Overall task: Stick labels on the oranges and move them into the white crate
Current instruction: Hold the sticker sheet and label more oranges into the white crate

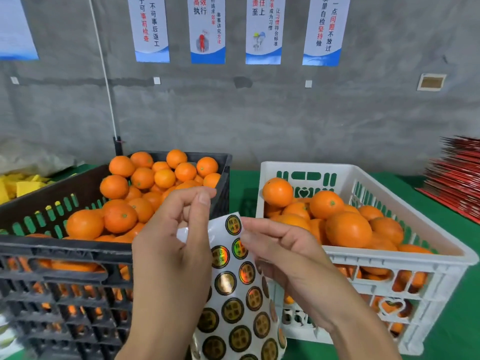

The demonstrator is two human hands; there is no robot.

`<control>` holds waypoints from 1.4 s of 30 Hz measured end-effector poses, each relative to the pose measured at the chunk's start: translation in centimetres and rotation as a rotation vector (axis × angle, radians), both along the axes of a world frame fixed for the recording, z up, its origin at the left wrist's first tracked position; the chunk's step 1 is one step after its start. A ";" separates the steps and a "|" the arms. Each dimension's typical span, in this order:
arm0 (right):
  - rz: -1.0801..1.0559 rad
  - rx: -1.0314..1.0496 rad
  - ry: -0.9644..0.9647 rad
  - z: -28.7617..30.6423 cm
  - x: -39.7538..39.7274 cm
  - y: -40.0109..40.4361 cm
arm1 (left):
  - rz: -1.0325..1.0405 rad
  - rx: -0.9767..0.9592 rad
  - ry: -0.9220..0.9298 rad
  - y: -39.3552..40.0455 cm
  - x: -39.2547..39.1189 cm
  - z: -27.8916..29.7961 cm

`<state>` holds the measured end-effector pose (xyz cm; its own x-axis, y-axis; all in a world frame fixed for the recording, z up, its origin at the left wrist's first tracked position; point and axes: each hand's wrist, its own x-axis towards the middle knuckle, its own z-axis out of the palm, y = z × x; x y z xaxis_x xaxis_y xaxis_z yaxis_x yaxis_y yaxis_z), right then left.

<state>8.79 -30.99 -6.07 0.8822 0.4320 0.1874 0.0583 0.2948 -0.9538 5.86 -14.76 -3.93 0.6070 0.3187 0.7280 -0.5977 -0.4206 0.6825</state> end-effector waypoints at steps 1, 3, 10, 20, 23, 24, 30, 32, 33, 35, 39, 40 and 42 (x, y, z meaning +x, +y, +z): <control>-0.014 0.007 -0.005 0.0 0.0 0.1 | 0.005 -0.015 0.004 0.2 0.0 0.0; -0.032 0.035 -0.014 0.1 0.0 0.0 | -0.007 -0.036 0.001 0.4 0.0 0.1; -0.142 0.109 -0.016 0.7 -0.8 0.1 | -0.123 0.403 -0.129 1.6 0.4 0.1; -0.195 0.091 -0.206 1.1 -1.6 0.0 | -0.156 0.320 -0.056 1.5 0.1 0.3; -0.228 0.039 -0.331 1.0 -1.7 0.1 | -0.208 0.289 -0.009 1.8 -0.3 0.6; -0.249 0.016 -0.380 1.0 -1.7 0.1 | -0.215 0.287 0.003 1.9 -0.5 0.7; -0.329 -0.066 -0.640 1.1 -2.0 0.6 | -0.456 0.006 0.112 2.1 -0.9 0.9; -0.356 -0.077 -0.691 1.1 -2.1 0.9 | -0.489 -0.060 0.132 2.2 -1.0 1.0; -0.366 -0.083 -0.707 1.0 -2.1 1.0 | -0.491 -0.066 0.135 2.3 -1.0 1.0; -0.369 -0.086 -0.719 0.9 -2.0 1.1 | -0.485 -0.060 0.131 2.4 -1.0 0.9; -0.373 -0.068 -0.700 0.9 -2.1 1.3 | -0.425 -0.036 0.084 2.6 -0.8 0.6; -0.374 -0.062 -0.689 0.8 -2.2 1.3 | -0.398 -0.021 0.067 2.6 -0.7 0.6; -0.359 -0.042 -0.640 0.8 -2.2 1.3 | -0.345 0.013 0.049 2.7 -0.6 0.7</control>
